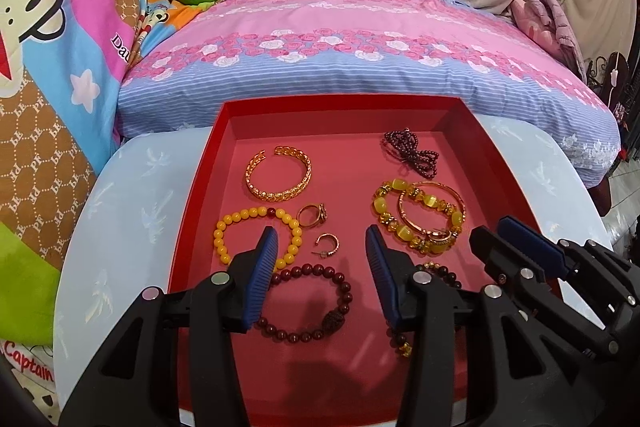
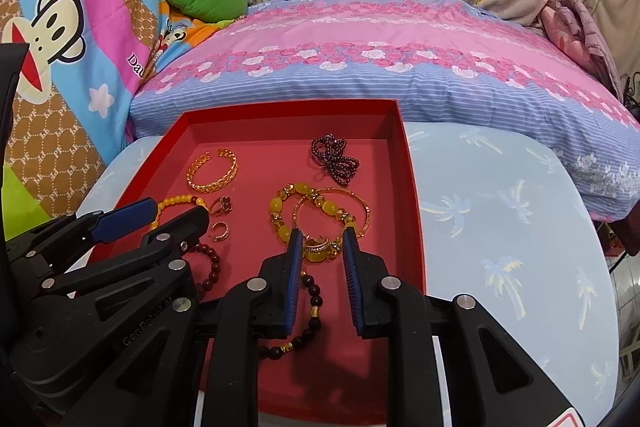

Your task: Organize jewelry

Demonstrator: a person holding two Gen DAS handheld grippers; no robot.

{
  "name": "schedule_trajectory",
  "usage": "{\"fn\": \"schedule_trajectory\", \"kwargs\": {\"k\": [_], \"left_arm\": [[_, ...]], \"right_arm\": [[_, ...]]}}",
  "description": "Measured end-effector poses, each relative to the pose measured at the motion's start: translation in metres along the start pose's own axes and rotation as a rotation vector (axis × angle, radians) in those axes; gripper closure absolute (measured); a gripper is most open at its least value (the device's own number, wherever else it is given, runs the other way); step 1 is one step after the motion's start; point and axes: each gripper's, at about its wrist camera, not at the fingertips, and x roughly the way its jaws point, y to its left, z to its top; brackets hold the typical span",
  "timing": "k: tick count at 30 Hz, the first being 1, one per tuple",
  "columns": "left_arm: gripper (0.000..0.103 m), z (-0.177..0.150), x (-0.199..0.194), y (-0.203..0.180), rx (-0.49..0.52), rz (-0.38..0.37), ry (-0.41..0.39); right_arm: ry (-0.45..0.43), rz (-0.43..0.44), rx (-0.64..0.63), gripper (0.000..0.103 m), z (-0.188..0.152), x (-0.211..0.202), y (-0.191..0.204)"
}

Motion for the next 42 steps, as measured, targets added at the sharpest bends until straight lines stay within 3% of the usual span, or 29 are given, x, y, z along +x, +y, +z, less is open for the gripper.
{"fn": "schedule_trajectory", "kwargs": {"k": [6,12,16,24,35,42], "left_arm": [[0.06,-0.007,-0.018,0.0,-0.008,0.002,-0.011],[0.059,-0.021,-0.038,0.001,-0.012,0.006,-0.015],[0.051,-0.033,-0.051,0.006,-0.026,0.022,-0.024],[0.047,-0.051,-0.065,0.014,-0.049,0.038,-0.019],[0.021,-0.074,-0.074,0.021,-0.071,0.103,-0.029],[0.01,-0.085,-0.078,0.024,-0.101,0.135,-0.049]], "right_arm": [[-0.013,-0.015,-0.005,0.072,-0.006,-0.019,0.0],[-0.02,-0.019,-0.013,0.072,-0.018,-0.04,0.007],[-0.034,-0.04,-0.025,0.07,-0.028,-0.053,0.012],[-0.027,-0.046,-0.025,0.061,-0.045,-0.066,0.017],[-0.008,-0.069,0.007,0.038,-0.066,-0.074,0.005],[-0.022,-0.097,0.006,0.022,-0.074,-0.078,0.0]]}}
